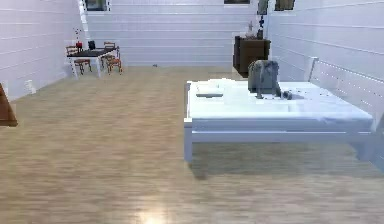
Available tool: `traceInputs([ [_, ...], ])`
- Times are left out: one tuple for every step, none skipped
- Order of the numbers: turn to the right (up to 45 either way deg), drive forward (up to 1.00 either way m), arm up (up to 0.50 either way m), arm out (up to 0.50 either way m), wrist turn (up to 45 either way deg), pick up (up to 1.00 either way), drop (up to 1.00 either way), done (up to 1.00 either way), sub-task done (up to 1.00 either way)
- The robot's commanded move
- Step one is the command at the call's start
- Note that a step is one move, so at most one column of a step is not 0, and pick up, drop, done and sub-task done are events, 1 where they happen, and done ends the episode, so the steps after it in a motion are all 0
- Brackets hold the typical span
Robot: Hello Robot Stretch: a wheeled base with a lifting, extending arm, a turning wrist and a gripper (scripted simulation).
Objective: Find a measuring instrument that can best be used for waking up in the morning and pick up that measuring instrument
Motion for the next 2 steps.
traceInputs([
  [-45.0, 0.0, 0.0, 0.0, 0.0, 0.0, 0.0, 0.0, 0.0],
  [-12.0, 0.0, 0.0, 0.0, 0.0, 0.0, 0.0, 0.0, 0.0],
])
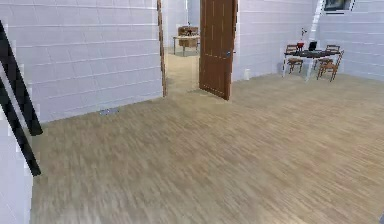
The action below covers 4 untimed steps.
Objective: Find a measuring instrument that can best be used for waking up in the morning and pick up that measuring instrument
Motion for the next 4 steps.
traceInputs([
  [0.0, 1.0, 0.0, 0.0, 0.0, 0.0, 0.0, 0.0, 0.0],
  [0.0, 1.0, 0.0, 0.0, 0.0, 0.0, 0.0, 0.0, 0.0],
  [-3.0, 0.0, 0.0, 0.0, 0.0, 0.0, 0.0, 0.0, 0.0],
  [0.0, 1.0, 0.0, 0.0, 0.0, 0.0, 0.0, 0.0, 0.0],
])
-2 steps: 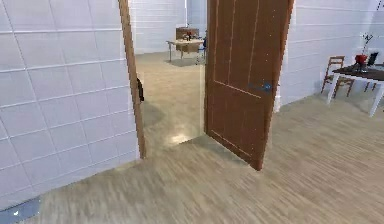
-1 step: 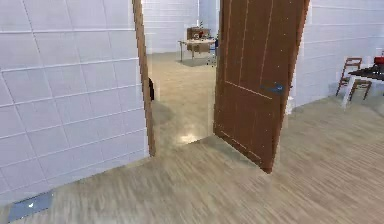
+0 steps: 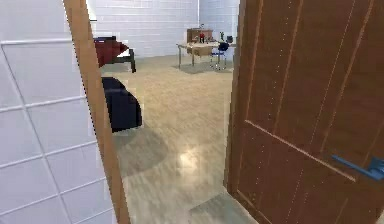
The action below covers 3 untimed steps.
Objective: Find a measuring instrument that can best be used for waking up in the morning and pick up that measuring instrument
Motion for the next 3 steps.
traceInputs([
  [0.0, 0.95, 0.0, 0.0, 0.0, 0.0, 0.0, 0.0, 0.0],
  [-33.0, 0.0, 0.0, 0.0, 0.0, 0.0, 0.0, 0.0, 0.0],
  [0.0, 0.05, 0.0, 0.0, 0.0, 0.0, 0.0, 0.0, 0.0],
])
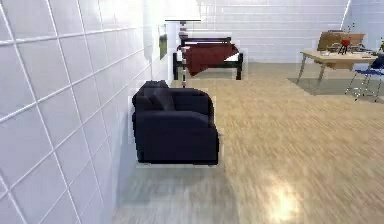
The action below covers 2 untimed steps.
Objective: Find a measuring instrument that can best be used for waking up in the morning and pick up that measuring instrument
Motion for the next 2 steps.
traceInputs([
  [42.0, 0.0, 0.0, 0.0, 0.0, 0.0, 0.0, 0.0, 0.0],
  [0.0, 0.45, 0.0, 0.0, 0.0, 0.0, 0.0, 0.0, 0.0],
])
